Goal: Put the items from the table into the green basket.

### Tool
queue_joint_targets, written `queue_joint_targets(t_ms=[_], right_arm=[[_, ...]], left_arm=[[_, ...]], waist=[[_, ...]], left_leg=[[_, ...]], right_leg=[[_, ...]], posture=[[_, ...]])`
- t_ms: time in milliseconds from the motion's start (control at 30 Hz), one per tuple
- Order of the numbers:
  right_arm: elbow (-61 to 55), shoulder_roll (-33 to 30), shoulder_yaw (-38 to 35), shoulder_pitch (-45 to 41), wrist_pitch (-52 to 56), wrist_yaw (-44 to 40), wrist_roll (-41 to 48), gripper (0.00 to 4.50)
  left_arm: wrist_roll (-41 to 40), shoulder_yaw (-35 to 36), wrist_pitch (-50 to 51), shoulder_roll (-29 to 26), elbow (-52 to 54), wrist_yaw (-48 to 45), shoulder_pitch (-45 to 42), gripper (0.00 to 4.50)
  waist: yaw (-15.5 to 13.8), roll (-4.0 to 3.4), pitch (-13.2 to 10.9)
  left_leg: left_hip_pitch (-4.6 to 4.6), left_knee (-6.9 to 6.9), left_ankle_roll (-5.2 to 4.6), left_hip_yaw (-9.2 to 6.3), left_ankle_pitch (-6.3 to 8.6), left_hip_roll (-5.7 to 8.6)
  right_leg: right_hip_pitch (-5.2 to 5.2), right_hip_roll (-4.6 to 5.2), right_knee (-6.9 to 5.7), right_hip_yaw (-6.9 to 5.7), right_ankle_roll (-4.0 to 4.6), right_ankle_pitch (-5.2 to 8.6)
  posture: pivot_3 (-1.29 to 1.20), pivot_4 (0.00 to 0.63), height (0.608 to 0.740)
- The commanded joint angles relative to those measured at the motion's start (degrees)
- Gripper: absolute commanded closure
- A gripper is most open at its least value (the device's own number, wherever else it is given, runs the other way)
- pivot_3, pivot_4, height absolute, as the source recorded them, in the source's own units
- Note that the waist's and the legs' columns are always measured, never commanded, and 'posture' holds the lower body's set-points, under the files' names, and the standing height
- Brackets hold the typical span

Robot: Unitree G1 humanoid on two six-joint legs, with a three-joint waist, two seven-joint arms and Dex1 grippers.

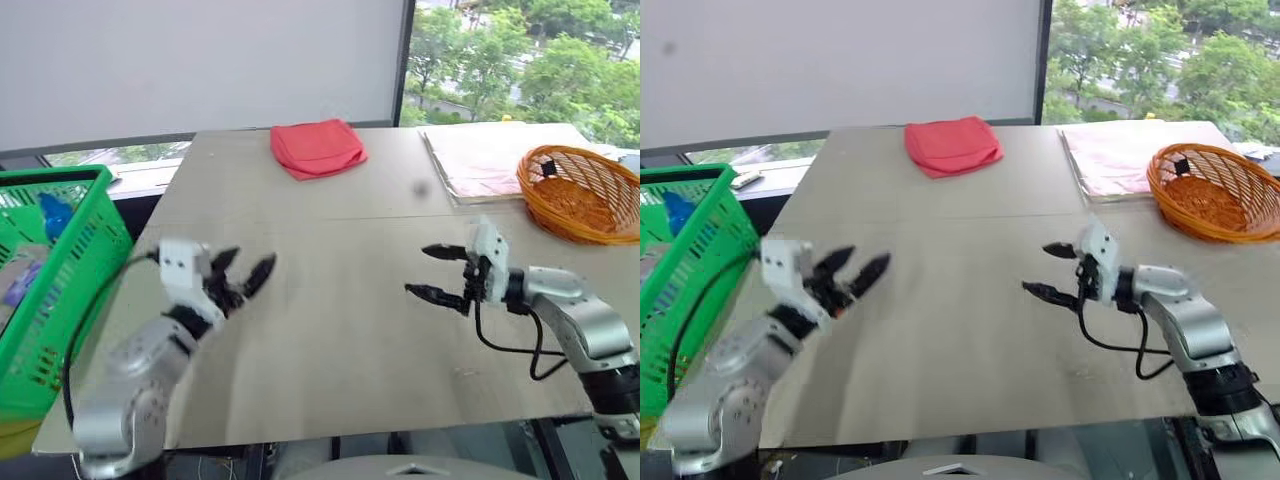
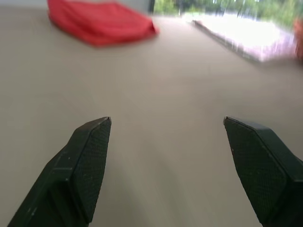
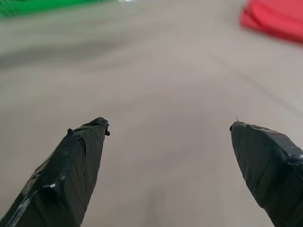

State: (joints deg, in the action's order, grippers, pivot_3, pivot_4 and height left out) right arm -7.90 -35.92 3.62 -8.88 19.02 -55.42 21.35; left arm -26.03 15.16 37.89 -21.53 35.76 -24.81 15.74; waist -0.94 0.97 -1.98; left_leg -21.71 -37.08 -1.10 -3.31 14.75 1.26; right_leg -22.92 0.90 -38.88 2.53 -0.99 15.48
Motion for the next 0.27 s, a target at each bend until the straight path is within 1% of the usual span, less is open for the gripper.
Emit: queue_joint_targets(t_ms=[33, 100, 167, 200, 267], right_arm=[[0.6, 0.1, -2.7, 2.0, -5.5, 2.5, -2.6, 0.00], [2.3, 0.4, -3.0, 4.3, -7.7, 4.3, -4.5, 0.00], [3.3, 0.6, -3.3, 6.4, -9.6, 4.9, -5.2, 0.00], [3.9, 0.8, -3.5, 7.1, -10.5, 5.1, -5.5, 0.00], [5.2, 1.2, -3.9, 7.6, -11.6, 5.6, -5.7, 0.00]], left_arm=[[5.7, -6.5, -8.0, -1.0, 0.5, -2.2, 5.2, 0.61], [8.8, -9.9, -12.3, -1.8, -1.2, -3.6, 7.6, 0.61], [9.9, -10.6, -14.7, -1.7, -2.6, -3.5, 7.9, 0.61], [10.3, -10.7, -15.6, -1.6, -3.1, -3.4, 7.8, 0.61], [10.5, -10.9, -16.8, -1.4, -3.6, -3.4, 7.6, 0.61]], waist=[[0.1, -0.21, -0.1], [0.1, -0.25, -0.2], [0.0, -0.43, -0.3], [0.0, -0.50, -0.4], [0.1, -0.52, -0.4]], left_leg=[[0.17, -0.07, -0.01, -0.01, -0.02, -0.09], [0.43, -0.18, 0.00, 0.01, -0.04, -0.23], [1.20, -0.17, 0.01, 0.13, -0.02, -0.43], [1.35, -0.16, 0.01, 0.23, -0.02, -0.49], [1.31, -0.16, 0.00, 0.45, -0.03, -0.60]], right_leg=[[0.23, -0.11, 0.02, -0.03, 0.06, 0.03], [0.52, -0.26, 0.06, -0.08, 0.22, 0.12], [1.39, -0.34, 0.30, -0.13, 0.14, 0.28], [1.48, -0.31, 0.33, -0.16, 0.13, 0.29], [1.48, -0.33, 0.30, -0.13, 0.12, 0.28]], posture=[[0.04, 0.003, 0.740], [0.04, 0.000, 0.740], [0.04, 0.000, 0.740], [0.04, 0.000, 0.740], [0.04, 0.000, 0.740]])
